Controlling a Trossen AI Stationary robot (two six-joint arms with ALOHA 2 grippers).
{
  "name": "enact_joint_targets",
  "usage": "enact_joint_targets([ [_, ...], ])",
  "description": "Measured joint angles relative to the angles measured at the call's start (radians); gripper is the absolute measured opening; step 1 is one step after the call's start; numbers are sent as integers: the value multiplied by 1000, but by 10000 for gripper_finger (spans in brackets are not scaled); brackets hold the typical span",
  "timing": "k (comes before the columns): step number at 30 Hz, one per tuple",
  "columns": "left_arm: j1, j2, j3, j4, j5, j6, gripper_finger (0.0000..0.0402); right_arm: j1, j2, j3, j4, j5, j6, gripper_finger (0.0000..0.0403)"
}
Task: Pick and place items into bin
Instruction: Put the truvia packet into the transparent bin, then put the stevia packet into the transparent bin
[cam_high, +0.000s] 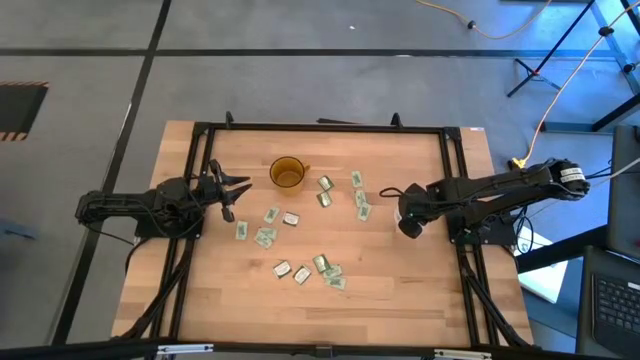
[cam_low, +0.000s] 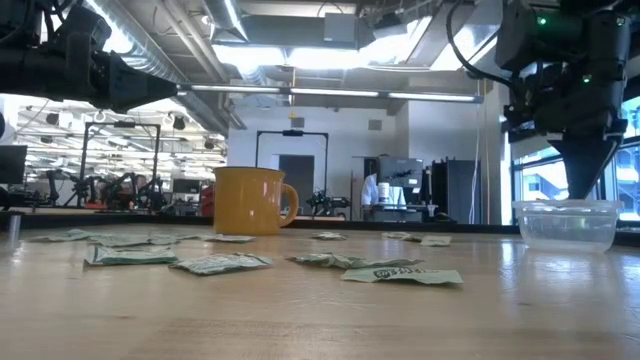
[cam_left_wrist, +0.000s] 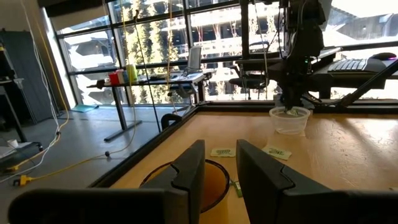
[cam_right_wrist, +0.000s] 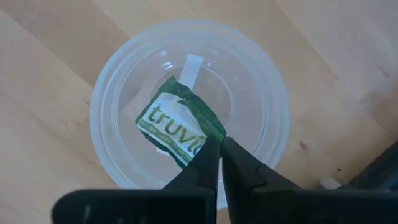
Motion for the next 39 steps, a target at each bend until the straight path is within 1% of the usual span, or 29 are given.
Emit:
enact_joint_targets([
  [7,0,0,0,0,0,0,86,0,0,0,6,0,1,14],
  [17,0,0,0,0,0,0,86,0,0,3,4,0,1,62],
  [23,0,0,0,0,0,0,86,0,0,63,15,1,-23,71],
  [26,0,0,0,0,0,0,86,0,0,87,130,2,-128,71],
  [30,0,0,0,0,0,0,86,0,0,86,410,2,-318,71],
  [33,0,0,0,0,0,0,86,-6,19,86,547,2,-424,71],
  [36,0,0,0,0,0,0,86,-32,67,85,609,2,-475,64],
  [39,0,0,0,0,0,0,86,-67,139,85,610,2,-478,56],
])
